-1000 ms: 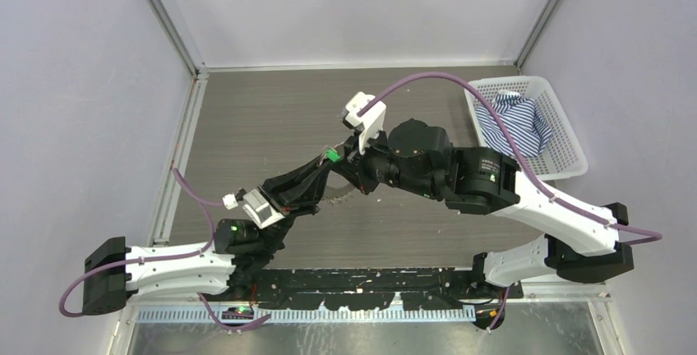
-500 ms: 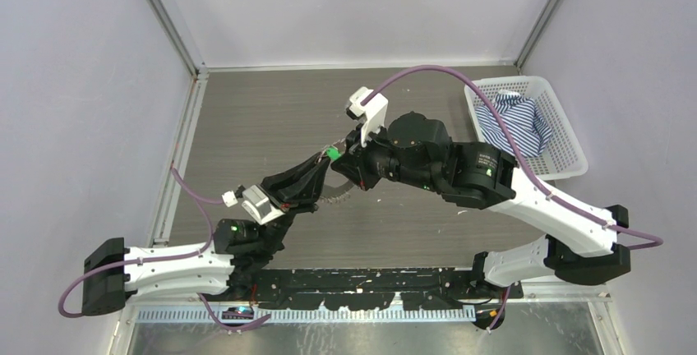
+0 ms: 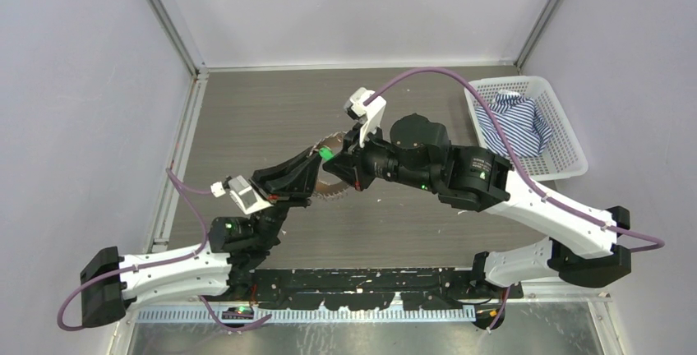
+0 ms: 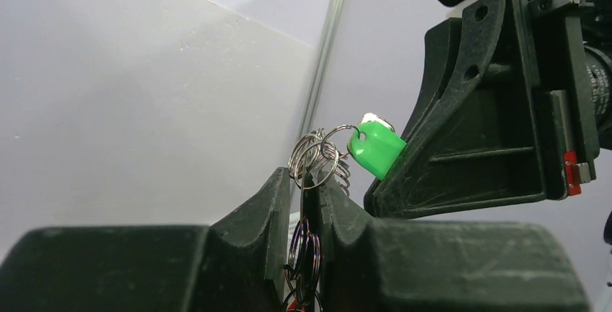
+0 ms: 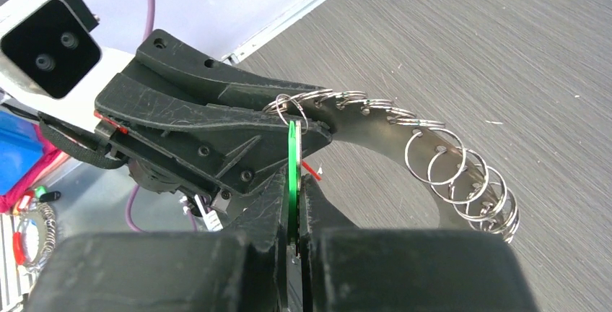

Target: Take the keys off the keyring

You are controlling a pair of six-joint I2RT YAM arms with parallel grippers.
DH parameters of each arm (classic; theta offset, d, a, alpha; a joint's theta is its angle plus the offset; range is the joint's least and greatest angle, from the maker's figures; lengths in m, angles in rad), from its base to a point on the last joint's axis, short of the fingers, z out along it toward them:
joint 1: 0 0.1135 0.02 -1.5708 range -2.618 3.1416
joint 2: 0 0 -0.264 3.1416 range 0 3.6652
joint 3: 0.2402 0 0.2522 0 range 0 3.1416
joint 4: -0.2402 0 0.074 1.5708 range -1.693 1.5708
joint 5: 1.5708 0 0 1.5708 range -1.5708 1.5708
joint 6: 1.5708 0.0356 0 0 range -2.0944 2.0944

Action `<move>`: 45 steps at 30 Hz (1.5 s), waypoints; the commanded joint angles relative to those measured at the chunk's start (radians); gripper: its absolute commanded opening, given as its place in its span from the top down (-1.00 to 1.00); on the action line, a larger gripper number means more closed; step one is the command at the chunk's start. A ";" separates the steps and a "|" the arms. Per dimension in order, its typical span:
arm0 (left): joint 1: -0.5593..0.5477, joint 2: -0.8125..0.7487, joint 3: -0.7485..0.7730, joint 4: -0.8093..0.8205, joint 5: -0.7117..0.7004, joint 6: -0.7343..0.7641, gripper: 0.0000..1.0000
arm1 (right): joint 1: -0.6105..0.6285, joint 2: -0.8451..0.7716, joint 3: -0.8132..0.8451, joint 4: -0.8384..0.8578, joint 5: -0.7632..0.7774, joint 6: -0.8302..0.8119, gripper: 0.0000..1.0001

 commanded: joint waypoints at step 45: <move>0.275 0.020 0.152 -0.003 -0.273 -0.301 1.00 | 0.213 0.160 0.267 -0.404 -0.170 -0.207 0.98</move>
